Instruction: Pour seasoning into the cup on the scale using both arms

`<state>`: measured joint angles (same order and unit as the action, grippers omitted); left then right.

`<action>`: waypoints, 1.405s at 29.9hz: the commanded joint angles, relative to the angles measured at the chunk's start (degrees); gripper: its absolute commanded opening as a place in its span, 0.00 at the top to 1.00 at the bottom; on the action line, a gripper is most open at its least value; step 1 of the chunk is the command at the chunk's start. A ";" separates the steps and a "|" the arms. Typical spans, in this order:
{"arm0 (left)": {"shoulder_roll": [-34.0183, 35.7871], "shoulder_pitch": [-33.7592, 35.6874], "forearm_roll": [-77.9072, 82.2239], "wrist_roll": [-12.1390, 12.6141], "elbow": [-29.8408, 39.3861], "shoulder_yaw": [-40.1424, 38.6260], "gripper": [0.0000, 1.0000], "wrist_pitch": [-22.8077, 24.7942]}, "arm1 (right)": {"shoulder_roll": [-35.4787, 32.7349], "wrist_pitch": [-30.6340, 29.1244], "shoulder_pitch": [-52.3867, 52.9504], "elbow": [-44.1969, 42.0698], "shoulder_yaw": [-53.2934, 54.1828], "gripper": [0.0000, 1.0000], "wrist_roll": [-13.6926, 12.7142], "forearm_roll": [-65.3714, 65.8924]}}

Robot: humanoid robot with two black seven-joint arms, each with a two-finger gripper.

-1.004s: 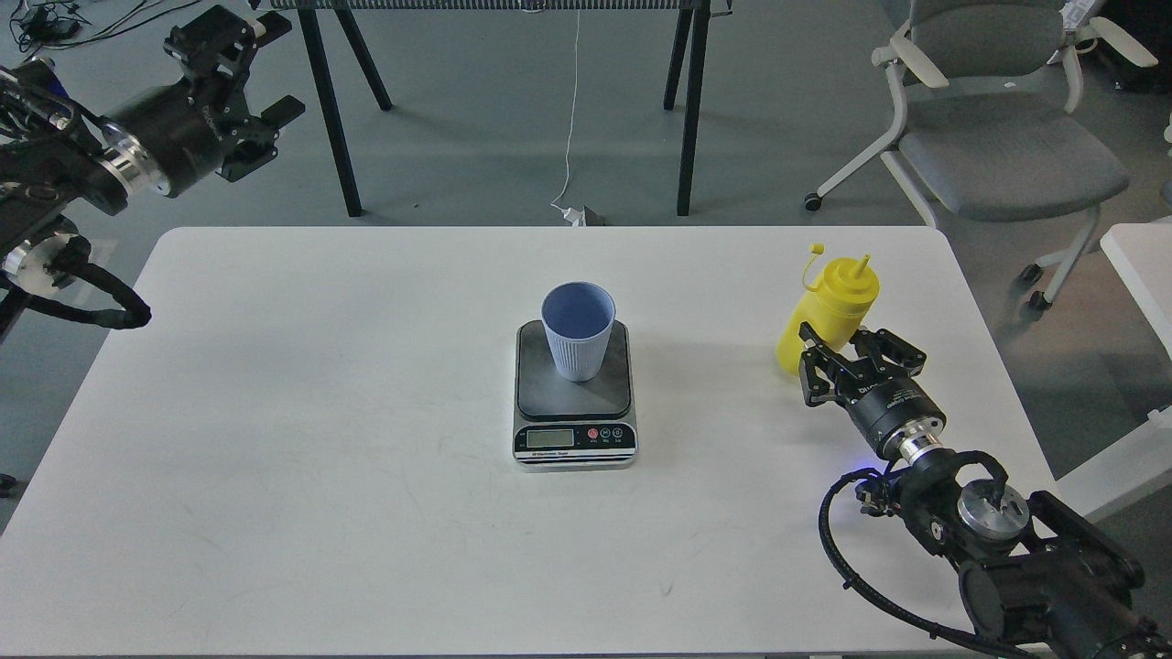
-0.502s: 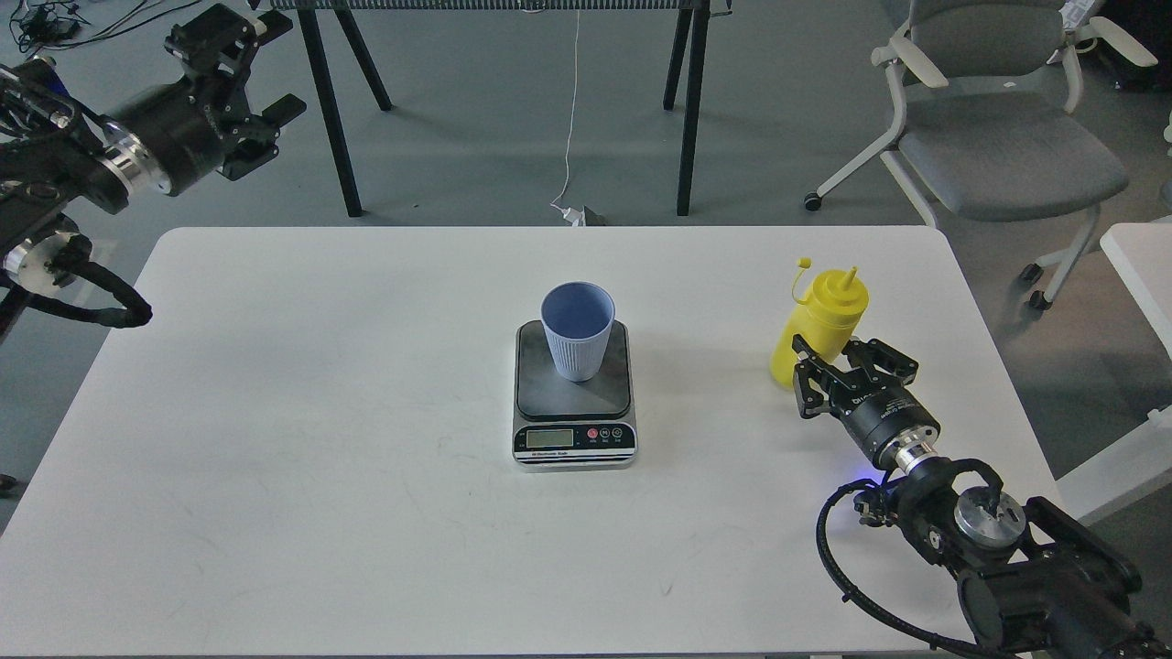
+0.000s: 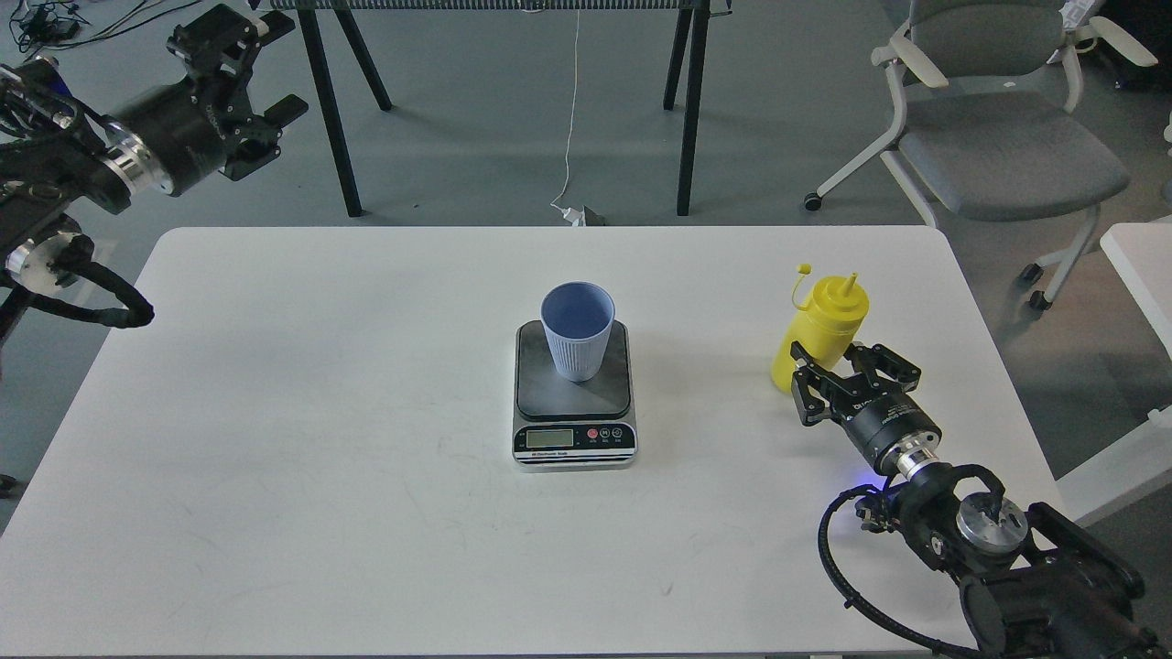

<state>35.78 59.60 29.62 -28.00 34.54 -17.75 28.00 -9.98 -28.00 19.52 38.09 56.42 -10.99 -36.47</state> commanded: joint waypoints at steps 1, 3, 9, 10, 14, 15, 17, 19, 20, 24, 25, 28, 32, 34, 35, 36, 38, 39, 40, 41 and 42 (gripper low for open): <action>-0.01 -0.01 0.00 0.00 0.00 0.00 0.01 0.00 | -0.13 0.00 -0.10 0.14 0.09 0.22 -0.08 0.00; -0.01 -0.10 0.00 0.00 0.00 0.00 0.01 0.00 | -0.22 0.00 -0.45 0.31 0.18 0.06 -0.08 0.00; -0.01 -0.10 0.00 0.00 0.00 0.00 0.01 0.00 | -1.89 0.00 -1.42 2.59 0.27 0.03 -0.08 0.00; -0.10 -0.10 0.00 0.00 0.00 0.00 0.01 0.00 | -2.24 0.00 -1.59 3.12 0.27 0.03 -0.08 0.00; -0.10 -0.01 0.00 0.00 0.00 0.00 0.01 0.00 | -4.26 0.00 -2.29 5.41 0.53 0.03 -0.08 0.00; -0.10 -0.01 0.00 0.00 0.00 0.00 0.01 0.00 | -4.78 0.00 -2.56 6.02 0.62 0.03 -0.08 0.00; -0.10 -0.10 0.00 0.00 0.00 0.00 0.01 0.00 | -6.71 0.00 -3.17 7.86 0.71 0.03 -0.08 0.00; -0.18 -0.10 0.00 0.00 0.00 0.00 0.01 0.00 | -8.47 0.00 -3.70 9.62 0.71 0.03 0.01 0.00; -0.27 -0.10 0.00 0.00 0.00 0.00 0.01 0.00 | -9.26 0.00 -4.14 10.50 0.71 0.03 0.01 0.00; -0.97 -0.10 0.00 0.00 0.00 0.00 0.01 0.00 | -11.38 0.00 -6.25 13.23 0.53 0.03 0.01 0.00; -1.06 -0.02 0.00 0.00 0.00 0.00 0.01 0.00 | -11.47 0.00 -6.95 13.67 0.36 0.03 0.01 0.00; -1.94 -0.01 0.00 0.00 0.00 0.00 0.01 0.00 | -11.56 0.00 -9.32 15.78 0.27 0.03 0.01 0.00; -3.26 -0.10 0.09 0.00 -0.09 0.00 0.01 0.00 | -11.47 0.00 -11.52 17.63 0.18 0.03 0.01 0.08; -3.70 0.07 1.31 0.00 -0.09 0.00 0.01 0.00 | -11.56 0.00 -12.57 18.68 0.27 0.03 0.01 0.08; -3.70 0.33 1.93 0.00 -0.09 0.00 0.01 0.00 | -11.64 0.00 -13.45 19.73 0.44 0.03 0.01 0.08; -3.70 0.51 2.28 0.00 -0.09 0.00 0.01 0.00 | -11.91 0.00 -14.24 20.61 0.62 0.03 0.01 0.08; -3.70 0.60 2.37 0.00 -0.09 0.00 0.01 0.00 | -14.09 0.00 -16.09 23.24 0.71 0.03 0.10 0.00; -3.70 0.60 2.37 0.00 -0.09 0.00 0.01 0.00 | -15.41 0.00 -16.97 24.82 0.79 0.03 0.18 0.08; -3.70 0.60 2.37 0.00 -0.09 -0.09 0.01 0.00 | -16.99 0.00 -18.37 26.75 0.97 0.03 0.36 0.08; -3.70 0.60 2.37 0.00 -0.09 -0.09 0.01 0.00 | -18.31 0.00 -19.69 28.16 0.97 0.03 0.36 0.08; -3.70 0.60 2.37 0.00 -0.09 -0.09 0.01 0.00 | -20.06 0.00 -21.18 29.48 1.23 0.03 0.45 0.08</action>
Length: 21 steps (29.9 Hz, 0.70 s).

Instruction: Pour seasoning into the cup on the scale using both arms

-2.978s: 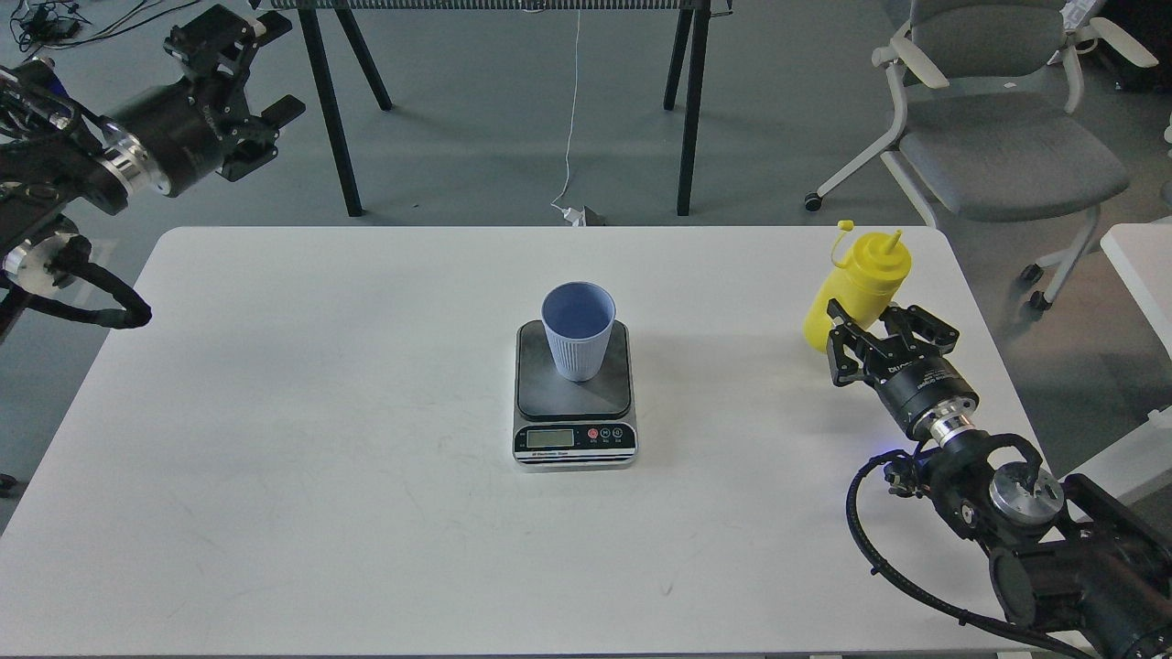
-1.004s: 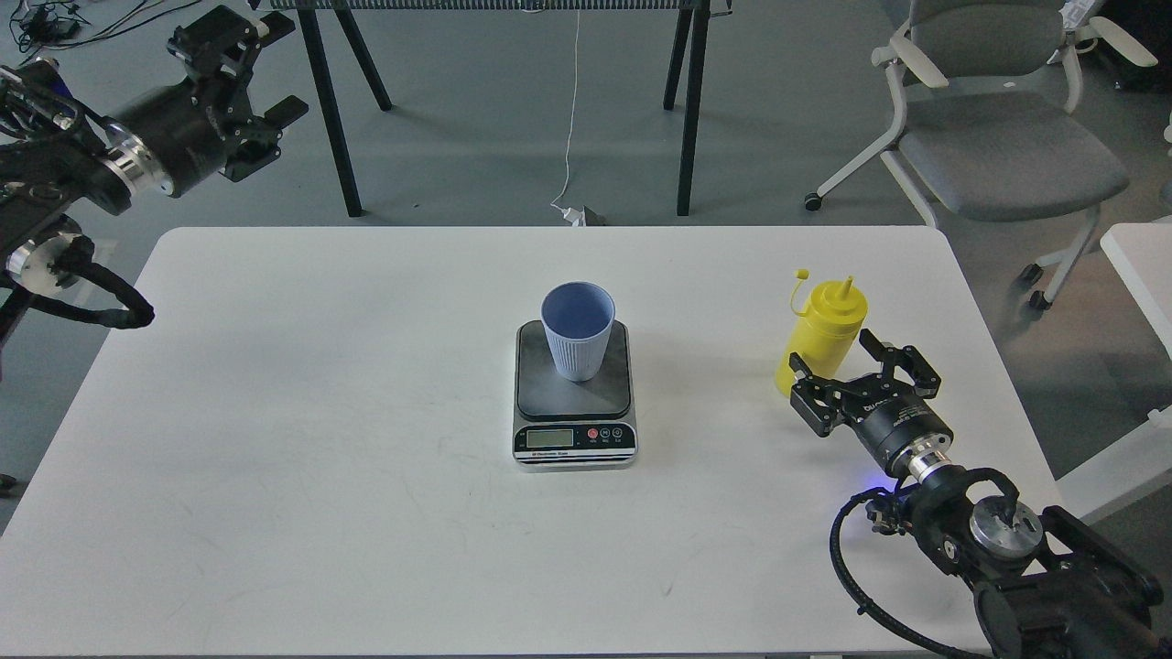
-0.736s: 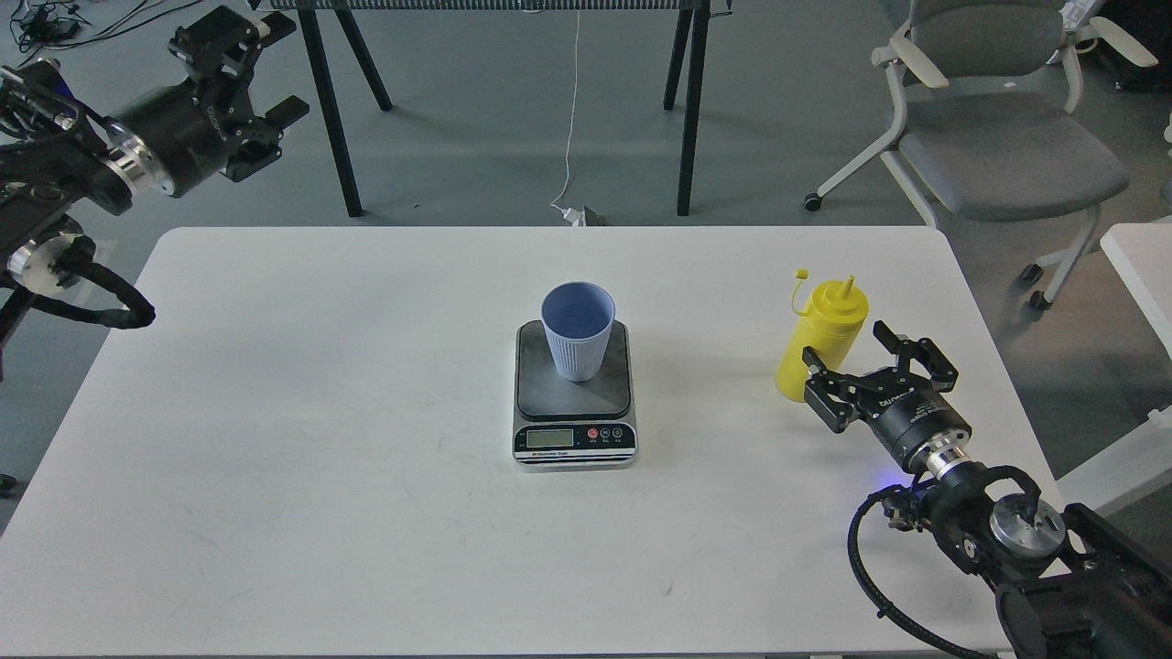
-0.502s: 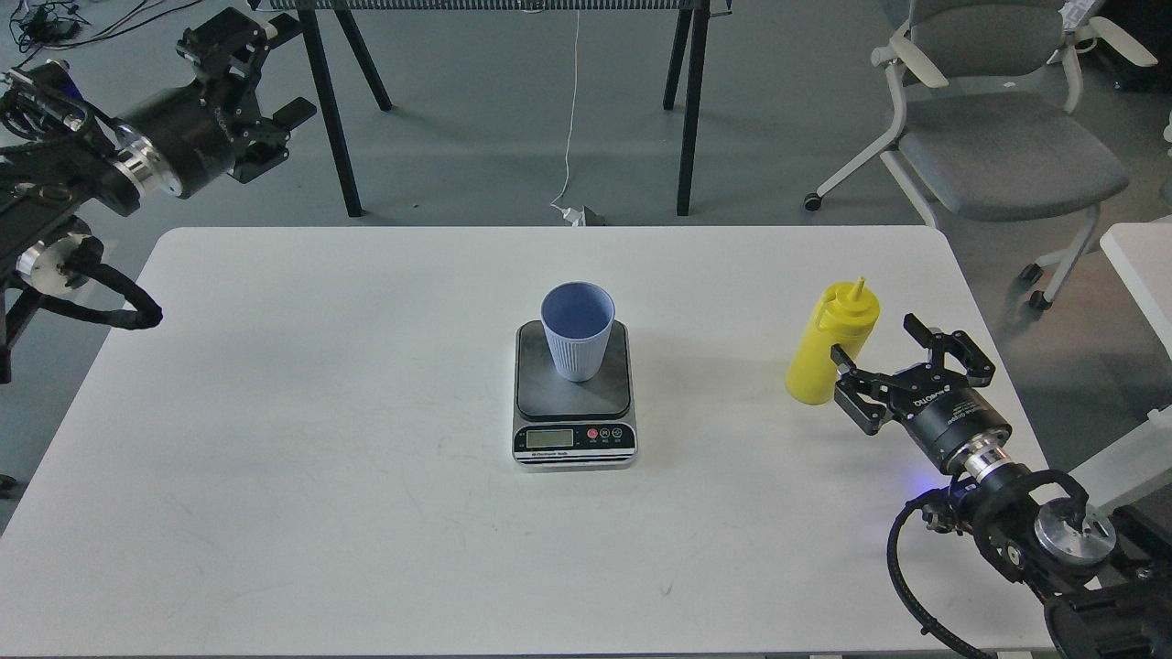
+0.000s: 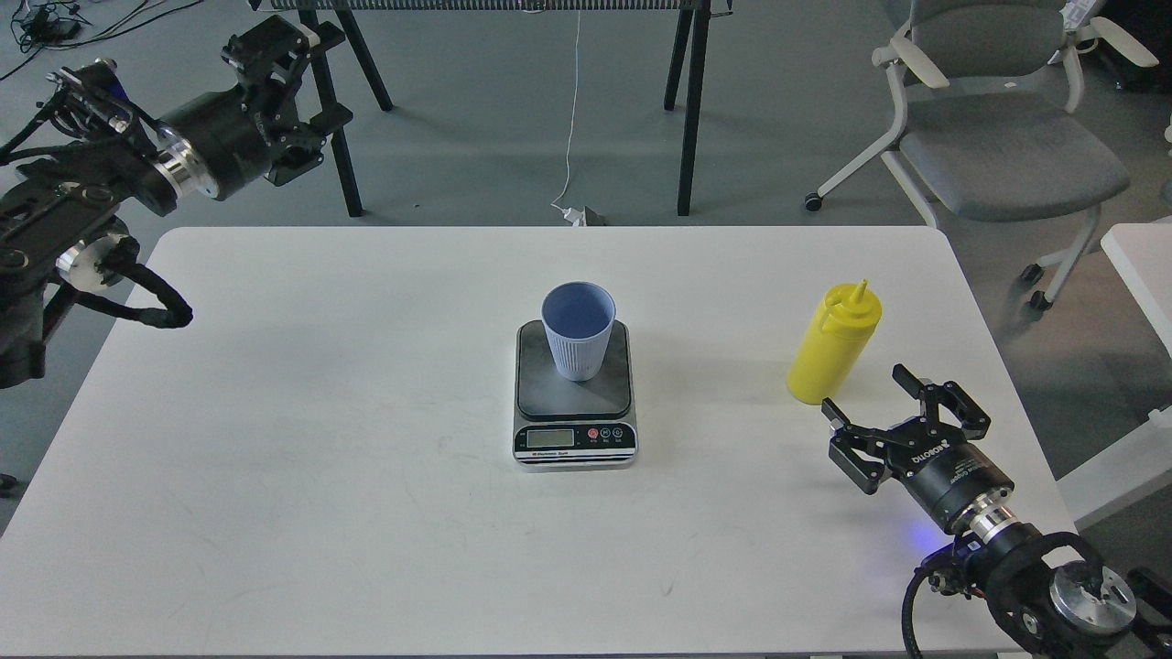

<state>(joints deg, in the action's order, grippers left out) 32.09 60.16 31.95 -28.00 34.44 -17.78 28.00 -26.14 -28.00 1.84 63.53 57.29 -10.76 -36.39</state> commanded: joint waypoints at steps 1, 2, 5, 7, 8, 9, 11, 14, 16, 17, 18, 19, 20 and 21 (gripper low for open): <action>0.08 -0.04 0.04 0.00 0.01 -0.15 0.01 0.00 | -6.09 0.00 -4.81 5.10 0.97 0.03 0.22 -0.08; 0.00 -0.13 0.04 0.00 0.01 -0.24 0.01 0.00 | -8.29 0.00 -5.87 5.98 1.41 0.03 0.22 0.00; -0.09 -0.39 -0.13 0.00 0.01 -0.68 0.01 0.00 | -14.97 0.00 -9.13 7.66 2.73 0.03 0.22 0.00; -0.18 -0.48 -0.40 0.00 0.01 -0.68 0.01 0.00 | -19.71 0.00 -10.18 7.66 3.79 0.03 0.22 -0.08; -0.18 -0.57 -0.40 0.00 0.01 -0.68 0.01 0.00 | -21.65 0.00 -10.36 7.49 3.88 0.03 0.22 0.00; -0.18 -0.57 -0.49 0.00 0.01 -0.59 0.01 0.00 | -24.11 0.00 -10.36 7.48 3.88 0.03 0.22 0.00; -0.27 -0.57 -0.57 0.00 0.01 -0.68 0.01 0.00 | -28.33 0.00 -10.28 7.48 3.97 0.03 0.22 0.00; -0.88 -0.48 -0.75 0.00 0.01 -0.85 0.01 0.00 | -32.47 0.00 -9.05 7.31 4.84 0.03 0.22 0.00; -1.15 -0.48 -0.84 0.00 0.01 -0.85 0.01 0.00 | -33.88 0.00 -5.73 7.05 5.46 0.03 0.13 0.18; -1.50 -0.48 -0.84 0.00 0.01 -0.85 0.01 0.00 | -34.32 0.00 -3.70 6.87 5.37 0.03 -0.13 0.53; -1.85 -0.48 -0.84 0.00 0.01 -0.85 0.01 0.00 | -34.59 0.00 -1.16 6.35 5.03 0.03 -0.22 1.40; -2.11 -0.57 -0.84 0.00 0.01 -0.85 0.01 0.00 | -34.59 0.00 1.21 5.65 4.76 0.03 -0.22 2.54; -2.29 -0.57 -0.92 0.00 0.01 -0.85 0.01 0.00 | -34.50 0.00 3.67 4.77 4.76 0.03 -0.22 4.47; -2.29 -0.57 -0.93 0.00 0.01 -0.85 0.01 0.00 | -34.24 0.00 5.87 4.15 4.67 0.03 -0.22 6.31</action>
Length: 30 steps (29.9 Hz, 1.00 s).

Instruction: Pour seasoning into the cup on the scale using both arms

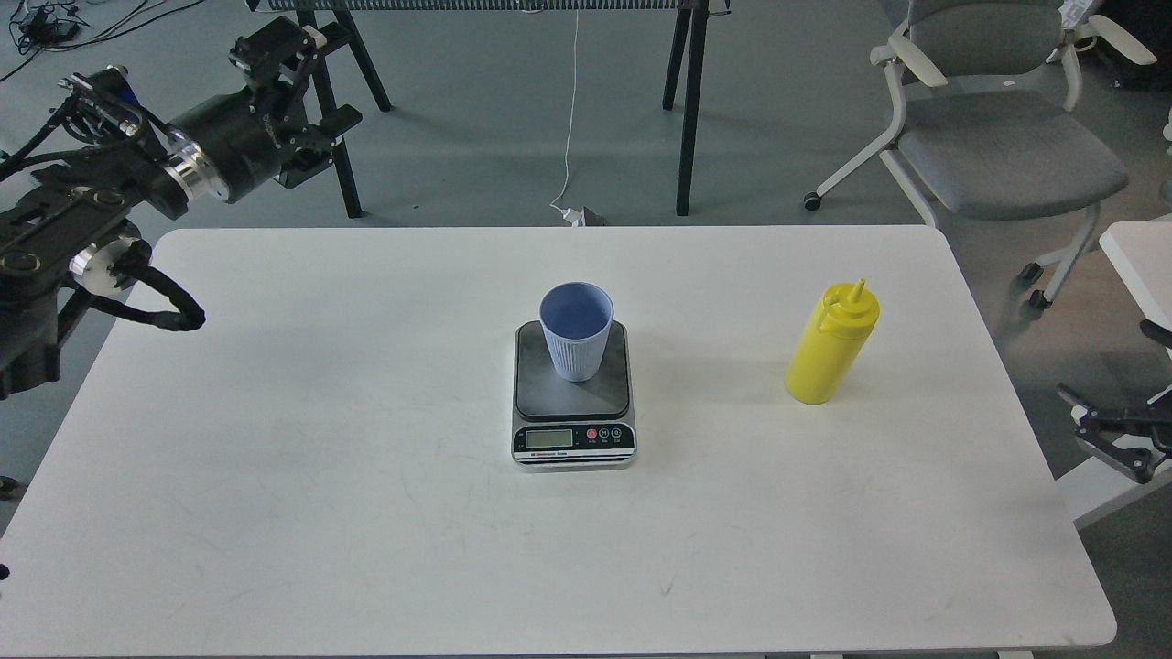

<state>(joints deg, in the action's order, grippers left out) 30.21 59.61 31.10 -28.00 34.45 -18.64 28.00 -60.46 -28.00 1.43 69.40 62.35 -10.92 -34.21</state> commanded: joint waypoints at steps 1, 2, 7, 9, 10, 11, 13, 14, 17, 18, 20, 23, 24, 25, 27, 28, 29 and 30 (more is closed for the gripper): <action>-0.68 -0.02 -0.07 0.00 0.00 0.01 0.01 0.00 | 0.16 0.00 8.83 -2.50 -0.39 0.03 -0.07 6.33; -0.94 -0.02 -0.07 0.00 0.00 -0.08 0.01 0.00 | 0.34 0.00 11.38 -3.47 -0.48 0.03 -0.07 8.35; -0.86 -0.46 -1.48 0.00 0.00 -0.08 0.01 0.00 | 7.09 0.00 22.37 -7.60 -5.21 0.03 0.02 15.39; -0.42 -1.25 -1.57 0.00 0.00 -0.08 0.01 0.00 | 9.47 0.00 27.46 -9.71 -8.89 0.03 0.28 16.46; -0.24 -1.51 -1.57 0.00 -0.09 -0.17 0.01 0.00 | 10.70 0.00 29.75 -10.76 -10.74 0.03 0.37 16.46; -0.15 -1.69 -1.74 0.00 -0.09 -0.26 0.01 0.00 | 11.93 0.00 31.60 -12.25 -12.33 0.03 0.37 16.55; -0.15 -2.48 -3.14 0.00 -0.09 -0.69 0.01 0.00 | 14.83 0.00 34.24 -15.85 -14.09 0.03 0.37 16.72; -0.15 -3.09 -4.02 0.00 -0.09 -0.96 0.01 0.00 | 16.15 0.00 35.39 -17.61 -14.45 0.03 0.37 16.72; -0.15 -3.98 -5.34 0.00 -0.18 -2.27 0.01 0.00 | 20.45 0.00 38.99 -22.10 -14.98 0.03 0.37 16.81; -0.15 -4.06 -5.26 0.00 -0.26 -2.71 0.01 0.00 | 21.25 0.00 39.79 -22.89 -15.15 0.03 0.37 16.81; -0.06 -4.07 -5.43 0.00 -0.35 -3.51 0.01 0.00 | 22.92 0.00 41.63 -24.65 -16.55 0.03 0.37 16.81; 0.02 -4.07 -5.43 0.00 -0.88 -4.65 0.01 0.00 | 24.86 0.00 44.44 -26.76 -18.75 0.03 0.37 16.81; 0.02 -4.07 -5.52 0.00 -0.97 -4.91 0.01 0.00 | 25.38 0.00 44.71 -27.20 -19.19 0.03 0.37 16.81; 0.02 -4.15 -5.52 0.00 -0.97 -5.09 0.01 0.00 | 26.00 0.00 44.80 -27.56 -19.20 0.03 0.46 16.81; 0.02 -4.15 -5.52 0.00 -0.97 -5.27 0.01 0.00 | 26.79 0.00 44.80 -28.17 -18.94 0.03 0.46 16.81; 0.02 -4.15 -5.52 0.00 -0.97 -5.44 0.01 0.00 | 27.14 0.00 44.80 -28.52 -18.85 0.03 0.46 16.81; 0.02 -4.15 -5.52 0.00 -0.97 -5.53 0.01 0.00 | 27.41 0.00 44.80 -28.79 -18.76 0.03 0.46 16.81; 0.02 -4.15 -5.52 0.00 -0.97 -5.53 0.01 0.00 | 27.76 0.00 44.80 -29.05 -18.85 0.03 0.46 16.81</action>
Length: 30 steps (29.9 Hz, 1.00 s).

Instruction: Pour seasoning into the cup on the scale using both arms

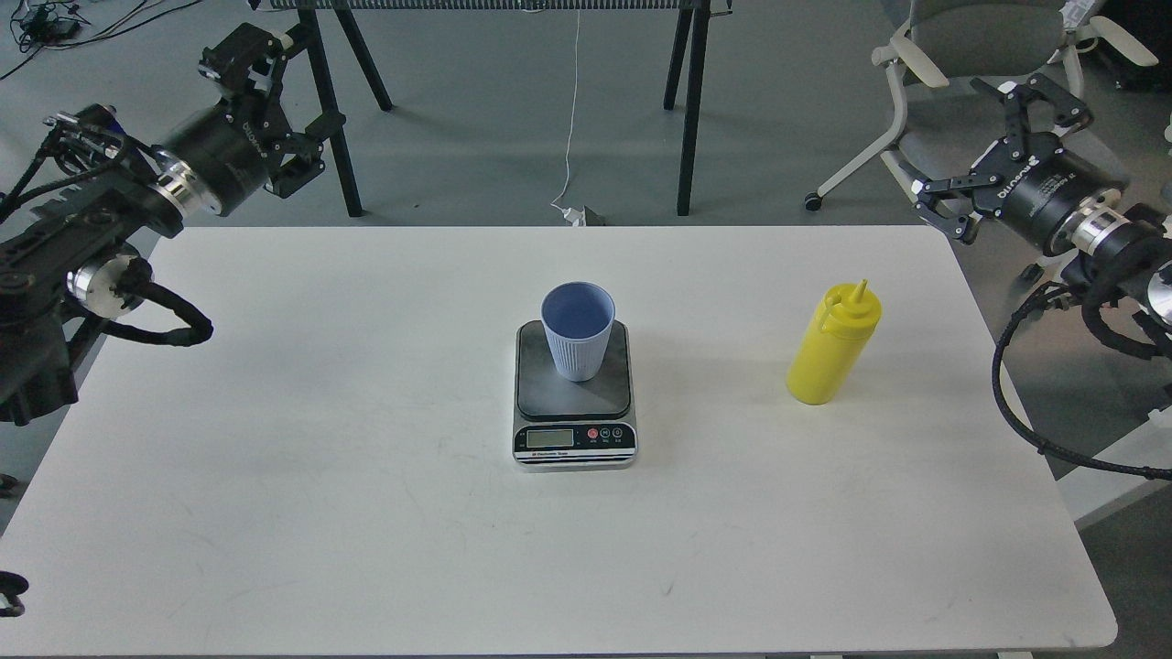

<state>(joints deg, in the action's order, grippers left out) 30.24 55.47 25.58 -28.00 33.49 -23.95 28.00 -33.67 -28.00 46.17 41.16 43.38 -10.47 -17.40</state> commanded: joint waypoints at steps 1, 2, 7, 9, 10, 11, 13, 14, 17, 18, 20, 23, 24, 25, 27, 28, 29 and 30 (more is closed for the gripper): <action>-0.01 -0.01 0.00 0.00 0.00 -0.22 0.01 0.00 | 1.24 0.00 0.15 -1.16 0.12 0.03 0.01 0.00; 0.08 -0.01 0.00 0.00 0.00 -0.22 0.01 0.00 | 1.59 0.00 0.15 -1.52 0.21 0.03 0.01 0.00; 0.69 -0.01 0.00 0.00 0.00 -0.22 0.01 0.00 | 2.03 0.00 0.42 -2.49 0.03 0.03 0.01 0.00; 0.60 0.25 0.00 0.00 0.00 -0.22 0.01 0.00 | 2.03 0.00 0.42 -2.49 0.03 0.03 0.01 0.00; 0.60 0.51 0.00 0.00 0.00 -0.31 0.01 0.00 | 2.03 0.00 0.42 -2.49 0.03 0.03 0.01 0.00; 0.60 0.77 0.00 0.00 0.00 -0.31 0.01 0.00 | 2.03 0.00 0.42 -2.49 0.12 0.03 0.01 0.00; 0.60 1.30 0.00 0.00 0.00 -0.57 0.01 0.00 | 2.03 0.00 0.42 -2.49 0.03 0.03 0.01 0.00; 0.52 2.00 0.00 0.00 0.00 -0.66 0.01 0.00 | 2.03 0.00 0.42 -2.49 0.03 0.03 0.01 0.00; 0.43 5.16 0.17 0.00 -0.18 -0.22 0.01 0.00 | 2.03 0.00 0.33 -2.49 0.03 0.03 0.01 0.00; 0.25 5.87 0.17 0.00 -0.27 -0.22 0.01 0.00 | 1.94 0.00 0.33 -2.49 0.03 0.03 0.01 0.00; -0.18 6.75 0.17 0.00 -1.66 0.13 0.01 0.00 | 1.94 0.00 0.07 -2.66 0.21 0.03 0.01 0.00; -1.15 6.93 0.17 0.00 -3.78 0.13 0.01 0.00 | 1.94 0.00 -0.11 -3.98 0.21 0.03 0.10 0.00; -1.76 6.93 0.26 0.00 -3.87 0.13 0.01 0.00 | 1.94 0.00 -0.20 -4.07 0.30 0.03 0.10 0.00; -2.29 6.84 0.26 0.00 -3.87 0.22 0.01 0.00 | 1.94 0.00 -0.20 -4.16 0.38 0.03 0.10 0.00; -2.65 6.32 0.26 0.00 -3.87 0.22 0.01 0.00 | 2.03 0.00 -0.20 -4.16 0.39 0.03 0.10 0.00; -2.65 6.05 0.26 0.00 -3.96 0.13 0.01 0.00 | 2.03 0.00 -0.20 -4.16 0.47 0.03 0.10 0.00; -2.65 5.70 0.26 0.00 -3.87 0.13 0.01 0.00 | 2.03 0.00 -0.20 -4.16 0.56 0.03 0.10 0.00; -2.65 5.18 0.17 0.00 -3.96 0.04 0.01 0.00 | 2.03 0.00 -0.20 -4.24 0.56 0.03 0.10 0.00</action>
<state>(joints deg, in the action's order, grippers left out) 27.73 61.75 25.84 -28.00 29.60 -23.75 28.01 -31.71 -28.00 45.97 37.02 43.83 -10.38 -17.40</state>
